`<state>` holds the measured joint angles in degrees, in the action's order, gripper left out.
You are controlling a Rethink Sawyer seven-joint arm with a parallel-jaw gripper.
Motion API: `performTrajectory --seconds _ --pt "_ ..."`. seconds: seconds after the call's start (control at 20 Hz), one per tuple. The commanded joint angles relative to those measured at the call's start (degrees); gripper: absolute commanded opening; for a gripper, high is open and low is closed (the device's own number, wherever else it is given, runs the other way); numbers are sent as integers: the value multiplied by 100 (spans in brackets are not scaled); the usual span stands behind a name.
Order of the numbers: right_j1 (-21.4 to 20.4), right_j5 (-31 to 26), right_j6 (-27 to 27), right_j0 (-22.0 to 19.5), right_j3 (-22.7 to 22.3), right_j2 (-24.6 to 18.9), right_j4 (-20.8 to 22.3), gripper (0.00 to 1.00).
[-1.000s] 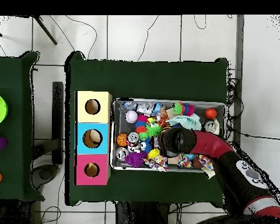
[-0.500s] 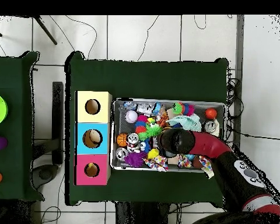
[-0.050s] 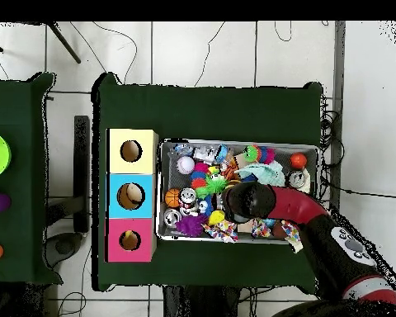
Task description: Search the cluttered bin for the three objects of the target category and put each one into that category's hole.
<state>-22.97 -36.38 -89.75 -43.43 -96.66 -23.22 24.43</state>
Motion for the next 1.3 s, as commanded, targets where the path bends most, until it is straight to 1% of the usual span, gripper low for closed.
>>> performTrajectory --seconds 0.05,0.4,0.55,0.65,0.75,0.85,1.0,1.1,1.3 --pt "336 394 144 74 70 132 579 0" --pt "299 182 160 252 264 235 660 0" --pt "270 33 118 307 300 265 604 0" --pt "-76 -504 44 477 273 303 398 0" --pt "-546 -1029 31 675 208 337 241 0" --pt "-830 -1431 55 832 244 378 135 0" --pt "-1070 -1917 69 1043 356 469 74 0" --pt "-1147 -2088 60 1122 384 496 59 0" --pt "-1168 -2297 49 1183 487 511 71 0"
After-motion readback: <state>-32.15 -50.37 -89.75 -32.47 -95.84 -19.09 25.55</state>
